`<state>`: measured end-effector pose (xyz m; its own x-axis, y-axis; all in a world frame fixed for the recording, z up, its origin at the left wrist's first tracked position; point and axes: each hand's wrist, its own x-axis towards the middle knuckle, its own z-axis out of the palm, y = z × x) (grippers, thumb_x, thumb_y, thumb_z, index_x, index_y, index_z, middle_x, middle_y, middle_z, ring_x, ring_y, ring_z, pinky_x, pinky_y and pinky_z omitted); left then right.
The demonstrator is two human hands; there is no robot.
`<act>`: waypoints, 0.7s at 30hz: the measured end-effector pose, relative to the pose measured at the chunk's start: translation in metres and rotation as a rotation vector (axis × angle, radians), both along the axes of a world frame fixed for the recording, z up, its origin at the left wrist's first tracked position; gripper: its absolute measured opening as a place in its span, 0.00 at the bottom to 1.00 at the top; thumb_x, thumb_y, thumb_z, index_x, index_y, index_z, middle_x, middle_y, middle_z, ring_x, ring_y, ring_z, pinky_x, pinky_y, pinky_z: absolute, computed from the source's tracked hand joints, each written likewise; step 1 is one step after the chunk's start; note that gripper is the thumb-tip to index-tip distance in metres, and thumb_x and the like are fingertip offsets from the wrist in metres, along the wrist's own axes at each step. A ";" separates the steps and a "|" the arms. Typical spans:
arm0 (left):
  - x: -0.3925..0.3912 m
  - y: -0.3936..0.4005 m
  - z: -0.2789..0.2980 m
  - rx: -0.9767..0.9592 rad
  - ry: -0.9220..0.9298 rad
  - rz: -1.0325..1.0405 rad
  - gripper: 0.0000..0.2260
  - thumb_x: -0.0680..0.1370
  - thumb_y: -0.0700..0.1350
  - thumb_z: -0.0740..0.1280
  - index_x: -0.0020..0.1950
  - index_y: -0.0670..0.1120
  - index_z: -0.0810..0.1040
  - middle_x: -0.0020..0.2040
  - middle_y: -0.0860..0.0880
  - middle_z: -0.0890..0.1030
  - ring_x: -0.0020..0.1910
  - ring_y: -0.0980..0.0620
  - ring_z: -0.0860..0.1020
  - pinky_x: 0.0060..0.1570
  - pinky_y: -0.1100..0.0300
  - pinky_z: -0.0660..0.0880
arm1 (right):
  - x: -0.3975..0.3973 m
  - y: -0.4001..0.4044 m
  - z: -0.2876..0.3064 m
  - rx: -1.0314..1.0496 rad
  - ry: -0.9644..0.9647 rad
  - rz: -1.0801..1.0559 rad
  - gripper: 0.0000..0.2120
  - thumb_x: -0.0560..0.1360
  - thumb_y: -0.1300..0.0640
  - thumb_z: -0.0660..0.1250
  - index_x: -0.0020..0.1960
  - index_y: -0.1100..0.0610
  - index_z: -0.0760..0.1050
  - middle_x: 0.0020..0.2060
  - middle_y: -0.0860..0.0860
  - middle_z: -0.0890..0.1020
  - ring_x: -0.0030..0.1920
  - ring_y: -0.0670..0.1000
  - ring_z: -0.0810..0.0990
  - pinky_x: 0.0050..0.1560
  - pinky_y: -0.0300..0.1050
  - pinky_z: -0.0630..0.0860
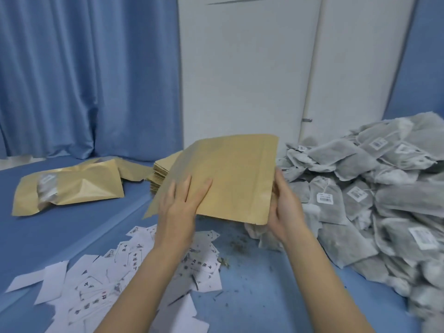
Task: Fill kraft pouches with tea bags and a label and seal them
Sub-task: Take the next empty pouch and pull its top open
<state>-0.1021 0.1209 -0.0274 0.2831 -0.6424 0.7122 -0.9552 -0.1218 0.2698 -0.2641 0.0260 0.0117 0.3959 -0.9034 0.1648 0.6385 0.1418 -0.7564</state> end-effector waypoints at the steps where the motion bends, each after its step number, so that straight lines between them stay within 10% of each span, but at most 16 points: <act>1: -0.002 0.001 -0.007 0.068 -0.034 0.016 0.42 0.71 0.22 0.55 0.75 0.58 0.54 0.76 0.45 0.59 0.74 0.37 0.55 0.70 0.43 0.56 | -0.009 -0.001 -0.007 0.033 0.000 -0.009 0.16 0.79 0.49 0.59 0.55 0.59 0.78 0.42 0.52 0.85 0.42 0.49 0.84 0.41 0.42 0.80; 5: -0.014 0.004 -0.033 0.461 -0.155 0.024 0.39 0.77 0.33 0.58 0.75 0.64 0.44 0.78 0.48 0.49 0.75 0.43 0.48 0.72 0.48 0.51 | -0.039 -0.002 -0.045 0.147 0.229 -0.064 0.09 0.79 0.58 0.60 0.53 0.62 0.75 0.37 0.53 0.84 0.35 0.48 0.83 0.33 0.40 0.78; 10: -0.041 0.014 -0.039 0.883 0.266 -0.277 0.50 0.67 0.49 0.75 0.77 0.59 0.42 0.78 0.48 0.38 0.76 0.47 0.36 0.73 0.49 0.47 | -0.059 0.000 -0.084 0.253 0.350 -0.088 0.07 0.74 0.63 0.67 0.52 0.62 0.77 0.45 0.56 0.83 0.43 0.51 0.83 0.42 0.45 0.80; 15: -0.090 0.000 -0.032 0.413 0.576 -0.347 0.30 0.74 0.41 0.66 0.75 0.50 0.62 0.75 0.49 0.61 0.74 0.49 0.56 0.70 0.58 0.54 | -0.067 0.009 -0.093 0.331 0.302 -0.052 0.04 0.70 0.63 0.72 0.45 0.62 0.79 0.38 0.54 0.85 0.37 0.49 0.84 0.37 0.43 0.81; 21: -0.137 -0.016 -0.039 0.289 0.427 -0.165 0.23 0.77 0.61 0.60 0.65 0.48 0.71 0.60 0.45 0.79 0.60 0.43 0.74 0.57 0.52 0.72 | -0.062 0.021 -0.085 0.335 0.198 -0.017 0.01 0.70 0.63 0.71 0.40 0.61 0.80 0.32 0.54 0.84 0.30 0.48 0.83 0.31 0.40 0.80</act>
<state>-0.2393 0.1052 -0.0665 0.3875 -0.8556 0.3433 -0.7806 -0.1065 0.6159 -0.3265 0.0468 -0.0734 0.3755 -0.9007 -0.2185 0.4892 0.3928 -0.7787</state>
